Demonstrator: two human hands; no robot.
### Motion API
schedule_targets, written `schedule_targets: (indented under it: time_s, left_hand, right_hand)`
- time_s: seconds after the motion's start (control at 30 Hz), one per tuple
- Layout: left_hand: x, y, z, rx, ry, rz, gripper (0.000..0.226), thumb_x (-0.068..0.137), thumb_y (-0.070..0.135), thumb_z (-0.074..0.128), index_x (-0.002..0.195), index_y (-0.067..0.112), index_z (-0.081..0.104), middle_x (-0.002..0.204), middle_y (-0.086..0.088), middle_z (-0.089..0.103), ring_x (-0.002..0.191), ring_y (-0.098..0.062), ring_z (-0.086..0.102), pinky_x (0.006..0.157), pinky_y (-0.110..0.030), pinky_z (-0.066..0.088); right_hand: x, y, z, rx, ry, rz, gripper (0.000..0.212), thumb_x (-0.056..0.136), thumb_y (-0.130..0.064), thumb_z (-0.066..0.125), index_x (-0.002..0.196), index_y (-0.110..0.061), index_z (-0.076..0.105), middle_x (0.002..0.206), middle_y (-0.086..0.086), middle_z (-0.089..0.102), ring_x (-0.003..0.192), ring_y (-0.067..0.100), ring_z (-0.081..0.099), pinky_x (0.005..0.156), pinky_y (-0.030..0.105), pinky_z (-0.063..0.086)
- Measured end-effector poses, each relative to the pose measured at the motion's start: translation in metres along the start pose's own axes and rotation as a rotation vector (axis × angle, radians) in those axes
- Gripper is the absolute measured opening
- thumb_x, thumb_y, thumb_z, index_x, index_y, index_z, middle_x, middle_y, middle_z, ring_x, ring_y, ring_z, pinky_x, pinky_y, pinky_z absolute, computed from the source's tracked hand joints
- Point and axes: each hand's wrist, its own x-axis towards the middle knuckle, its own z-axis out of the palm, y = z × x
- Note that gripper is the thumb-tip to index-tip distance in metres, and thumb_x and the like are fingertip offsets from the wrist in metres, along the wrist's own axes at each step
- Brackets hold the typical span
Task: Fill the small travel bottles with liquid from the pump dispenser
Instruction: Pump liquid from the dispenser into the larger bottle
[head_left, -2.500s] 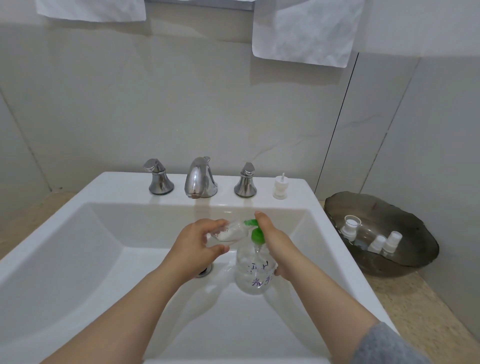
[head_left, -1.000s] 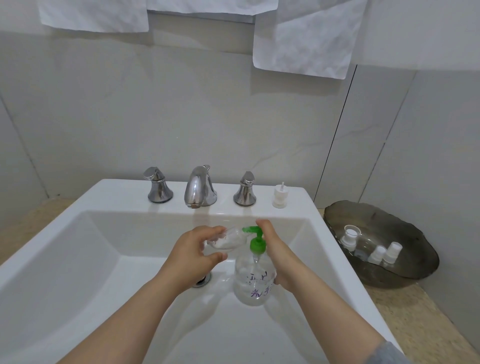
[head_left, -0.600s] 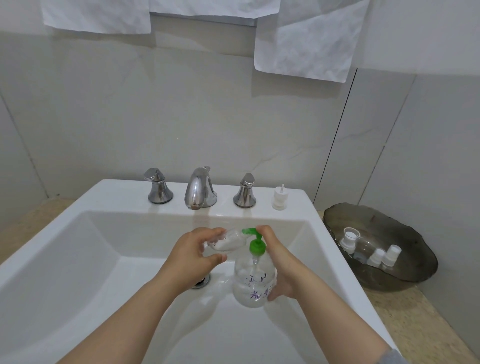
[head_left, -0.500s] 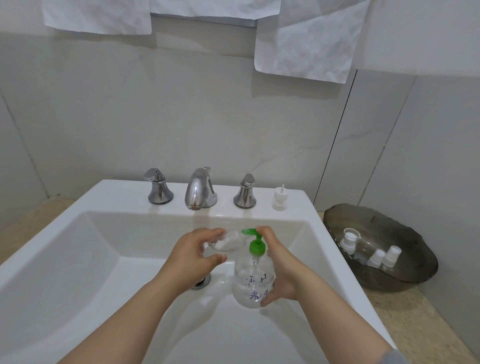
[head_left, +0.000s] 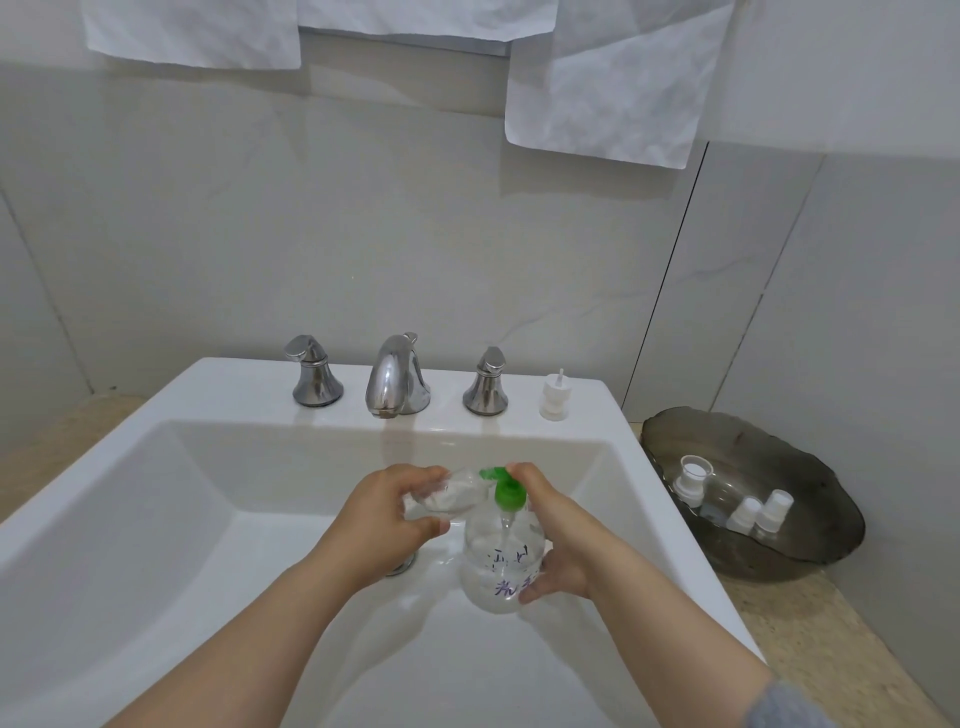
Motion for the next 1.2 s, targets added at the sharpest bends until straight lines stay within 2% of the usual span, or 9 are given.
schedule_targets:
  time_s: [0.1,0.23,0.3,0.43,0.77,0.9,0.97,1.07,1.2]
  left_hand:
    - [0.0008,-0.0021,0.0010,-0.017,-0.004,-0.006,0.049,0.074,0.013,0.077,0.119,0.027,0.063,0.107,0.019,0.061,0.097,0.005,0.056,0.078,-0.005,0.038]
    - [0.0018,-0.0025,0.0007,-0.014,-0.006,-0.019,0.047,0.073,0.017,0.078,0.112,0.038,0.062,0.110,0.012,0.065,0.100,-0.019,0.060,0.086,-0.023,0.047]
    - [0.0019,-0.0024,-0.0004,-0.020,-0.008,-0.019,0.047,0.073,0.018,0.078,0.106,0.046,0.059,0.110,0.012,0.065,0.101,-0.022,0.059,0.088,-0.027,0.048]
    - [0.0028,-0.0021,-0.0028,-0.052,0.021,-0.005,0.046,0.073,0.017,0.078,0.107,0.044,0.060,0.109,0.013,0.065,0.103,-0.019,0.058,0.083,-0.015,0.043]
    - [0.0019,0.0004,-0.0027,-0.022,0.034,0.009,0.047,0.075,0.018,0.077,0.115,0.036,0.062,0.110,0.013,0.063,0.095,-0.016,0.057,0.073,-0.004,0.040]
    - [0.0006,0.0026,-0.0019,-0.015,0.026,0.018,0.047,0.076,0.016,0.076,0.117,0.033,0.062,0.110,0.012,0.062,0.084,0.002,0.054,0.074,-0.004,0.039]
    - [-0.0003,0.0024,0.0000,0.003,0.007,0.018,0.047,0.077,0.015,0.075,0.120,0.028,0.061,0.112,0.013,0.060,0.088,0.008,0.053,0.079,-0.005,0.037]
    - [0.0000,0.0006,0.0027,0.015,-0.011,-0.008,0.052,0.077,0.015,0.075,0.126,0.024,0.059,0.117,0.012,0.060,0.103,-0.002,0.054,0.088,-0.016,0.038]
    - [0.0007,0.0003,0.0029,0.031,0.000,-0.007,0.050,0.077,0.016,0.075,0.124,0.026,0.060,0.114,0.010,0.061,0.094,-0.003,0.054,0.082,-0.016,0.036]
  right_hand:
    - [-0.0022,-0.0014,0.0006,-0.006,-0.010,0.012,0.069,0.056,-0.070,0.058,0.113,-0.031,0.064,0.133,0.005,0.051,0.110,0.041,0.056,0.086,0.061,0.049]
    - [-0.0028,0.0013,0.0008,-0.010,-0.001,0.000,0.063,0.061,-0.072,0.054,0.111,-0.034,0.064,0.133,0.002,0.050,0.114,0.039,0.053,0.090,0.060,0.048]
    - [-0.0028,0.0011,0.0011,-0.008,0.001,-0.001,0.059,0.063,-0.072,0.054,0.108,-0.035,0.064,0.130,0.001,0.051,0.113,0.038,0.053,0.092,0.060,0.046]
    - [-0.0016,-0.0040,-0.0001,0.001,-0.013,0.025,0.064,0.054,-0.071,0.058,0.105,-0.033,0.064,0.127,0.002,0.049,0.111,0.039,0.052,0.094,0.062,0.043]
    - [0.0039,-0.0019,-0.0011,0.011,-0.001,0.024,0.062,0.059,-0.071,0.057,0.108,-0.035,0.063,0.130,0.002,0.049,0.113,0.038,0.051,0.093,0.064,0.042]
    - [0.0023,-0.0035,0.0013,0.003,0.001,0.024,0.059,0.062,-0.069,0.056,0.109,-0.033,0.063,0.130,0.002,0.049,0.112,0.037,0.052,0.094,0.063,0.042]
    - [0.0024,-0.0037,0.0005,-0.002,0.008,0.029,0.060,0.065,-0.067,0.056,0.112,-0.031,0.063,0.133,0.005,0.049,0.112,0.039,0.053,0.093,0.063,0.044]
    - [0.0009,-0.0031,-0.0009,0.004,0.013,0.027,0.056,0.073,-0.063,0.055,0.115,-0.026,0.062,0.131,0.008,0.051,0.108,0.040,0.057,0.093,0.061,0.046]
    - [-0.0016,-0.0025,-0.0017,0.013,0.016,0.021,0.058,0.078,-0.063,0.055,0.120,-0.024,0.059,0.127,0.009,0.055,0.109,0.040,0.058,0.096,0.063,0.043]
